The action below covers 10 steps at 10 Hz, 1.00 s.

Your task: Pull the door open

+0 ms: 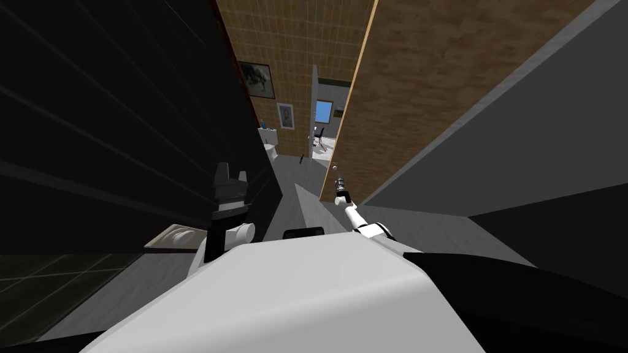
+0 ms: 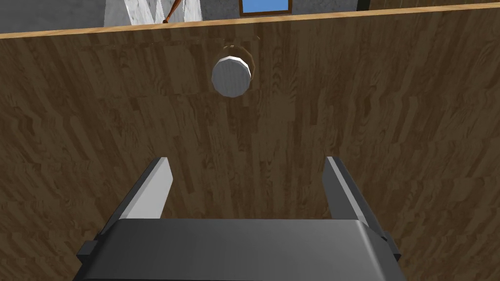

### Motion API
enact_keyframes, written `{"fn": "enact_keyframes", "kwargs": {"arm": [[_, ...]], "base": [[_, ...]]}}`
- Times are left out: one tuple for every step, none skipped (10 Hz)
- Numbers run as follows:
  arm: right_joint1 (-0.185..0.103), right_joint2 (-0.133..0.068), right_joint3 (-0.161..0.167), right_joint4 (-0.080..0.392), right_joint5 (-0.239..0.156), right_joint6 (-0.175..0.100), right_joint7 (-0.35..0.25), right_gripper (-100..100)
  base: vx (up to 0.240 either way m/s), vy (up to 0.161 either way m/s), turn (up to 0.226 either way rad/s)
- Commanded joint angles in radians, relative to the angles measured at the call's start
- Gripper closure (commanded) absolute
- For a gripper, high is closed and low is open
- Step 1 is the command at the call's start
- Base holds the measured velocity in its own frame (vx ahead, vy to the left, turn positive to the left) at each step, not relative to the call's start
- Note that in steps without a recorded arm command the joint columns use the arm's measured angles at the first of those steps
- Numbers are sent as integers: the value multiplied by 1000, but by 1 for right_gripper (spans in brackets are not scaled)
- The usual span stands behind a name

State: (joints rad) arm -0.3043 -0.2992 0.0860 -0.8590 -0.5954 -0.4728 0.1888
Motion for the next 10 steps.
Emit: {"fn": "enact_keyframes", "kwargs": {"arm": [[-17, -6, 5, 35, -10, -4, 5, -100], [-31, -10, 8, 61, -20, -4, 10, -100], [-44, -15, 10, 87, -29, -5, 15, -100], [-52, -18, 12, 101, -34, -5, 17, -100], [-60, -21, 13, 117, -40, -5, 20, -100], [-56, -19, 12, 106, -36, -3, 19, -100], [-59, -20, 9, 112, -36, -4, 19, -100], [-59, -21, 8, 114, -36, -4, 19, -100], [-60, -21, 7, 115, -36, -4, 19, -100], [-61, -21, 4, 118, -35, -4, 18, -100]], "base": [[62, -5, 23], [77, 3, 30], [104, -1, 26], [94, -9, 20], [70, -5, 18], [30, -2, 4], [100, -1, 26], [151, -17, 24], [173, -36, 14], [172, -37, 21]]}}
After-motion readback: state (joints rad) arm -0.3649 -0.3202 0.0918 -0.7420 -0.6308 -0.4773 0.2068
